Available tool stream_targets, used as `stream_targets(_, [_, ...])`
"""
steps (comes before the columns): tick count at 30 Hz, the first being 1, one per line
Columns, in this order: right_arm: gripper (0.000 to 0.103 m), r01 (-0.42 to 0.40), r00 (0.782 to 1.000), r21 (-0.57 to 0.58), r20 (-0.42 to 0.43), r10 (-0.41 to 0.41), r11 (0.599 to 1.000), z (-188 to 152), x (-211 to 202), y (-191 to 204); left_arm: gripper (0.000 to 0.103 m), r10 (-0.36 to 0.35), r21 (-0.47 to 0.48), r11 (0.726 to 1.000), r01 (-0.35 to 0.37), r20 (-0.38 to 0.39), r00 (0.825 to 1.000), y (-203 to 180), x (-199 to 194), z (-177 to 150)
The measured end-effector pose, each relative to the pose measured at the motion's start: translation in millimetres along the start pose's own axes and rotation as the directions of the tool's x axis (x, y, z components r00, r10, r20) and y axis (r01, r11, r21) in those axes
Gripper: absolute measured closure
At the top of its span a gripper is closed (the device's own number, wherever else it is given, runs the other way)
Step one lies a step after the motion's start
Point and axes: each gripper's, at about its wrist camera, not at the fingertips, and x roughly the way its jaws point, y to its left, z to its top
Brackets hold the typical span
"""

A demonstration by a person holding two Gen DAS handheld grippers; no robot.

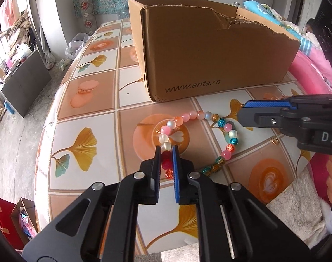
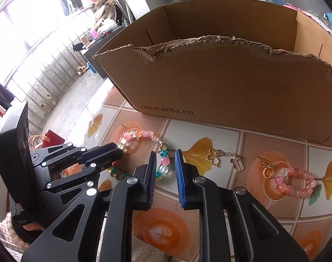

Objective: Organize jewelry
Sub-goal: 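Close the left gripper on the multicolour bead bracelet and lift it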

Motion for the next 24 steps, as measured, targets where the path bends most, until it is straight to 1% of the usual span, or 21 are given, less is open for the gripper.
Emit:
stream_targets(2, [0.085, 0.009, 1.000, -0.029, -0.018, -0.009, 1.000, 2.5, 6.0, 5.4, 0.094, -0.010, -0.004, 1.000, 0.010, -0.001, 1.000, -0.1, -2.6, -2.7])
stream_targets(6, [0.085, 0.052, 0.997, -0.081, -0.046, -0.056, 0.995, 6.3, 17.9, 12.3, 0.094, -0.025, -0.011, 1.000, 0.025, -0.004, 1.000, 0.3, -5.0, -5.6])
stream_targets(8, [0.085, 0.065, 0.995, -0.097, -0.067, -0.072, 0.993, 8.0, 24.6, 13.8, 0.093, -0.020, -0.009, 1.000, 0.020, -0.007, 1.000, 0.4, -4.5, -4.9])
stream_targets(9, [0.085, 0.070, 0.994, -0.104, -0.076, -0.078, 0.992, 8.4, 27.8, 14.7, 0.089, -0.018, -0.008, 1.000, 0.018, -0.009, 1.000, 1.2, -3.9, -3.6])
stream_targets(10, [0.085, 0.073, 0.994, -0.116, -0.078, -0.082, 0.991, 8.8, 29.7, 16.3, 0.082, -0.019, -0.006, 1.000, 0.019, -0.010, 1.000, 1.8, -3.4, -2.6])
stream_targets(12, [0.085, 0.094, 0.992, -0.150, -0.074, -0.106, 0.984, 10.3, 31.1, 21.2, 0.074, -0.008, -0.002, 1.000, 0.008, -0.009, 1.000, 2.5, -1.5, -0.8])
stream_targets(15, [0.087, 0.122, 0.988, -0.186, -0.074, -0.138, 0.975, 12.3, 32.4, 27.2, 0.073, 0.025, 0.004, 1.000, -0.025, -0.004, 1.000, 3.0, 1.7, 1.8])
stream_targets(16, [0.093, 0.136, 0.986, -0.193, -0.071, -0.152, 0.972, 12.7, 32.9, 28.0, 0.073, 0.028, -0.004, 1.000, -0.028, -0.002, 1.000, 4.3, 2.5, 2.8])
stream_targets(18, [0.093, 0.130, 0.987, -0.188, -0.071, -0.146, 0.974, 14.0, 32.9, 26.6, 0.073, 0.038, -0.018, 0.999, -0.038, 0.005, 0.999, 7.0, 4.1, 4.7])
stream_targets(20, [0.093, 0.105, 0.990, -0.160, -0.073, -0.117, 0.982, 14.4, 31.1, 23.9, 0.086, 0.043, -0.019, 0.999, -0.042, 0.013, 0.999, 7.6, 4.9, 5.8])
stream_targets(21, [0.093, 0.089, 0.992, -0.150, -0.074, -0.101, 0.985, 14.8, 30.3, 22.2, 0.094, 0.035, -0.014, 0.999, -0.035, 0.013, 0.999, 7.2, 5.2, 6.4])
stream_targets(24, [0.093, 0.059, 0.996, -0.132, -0.055, -0.066, 0.989, 15.7, 22.2, 19.4, 0.095, 0.003, -0.004, 1.000, -0.003, 0.009, 1.000, 6.9, 3.1, 7.2])
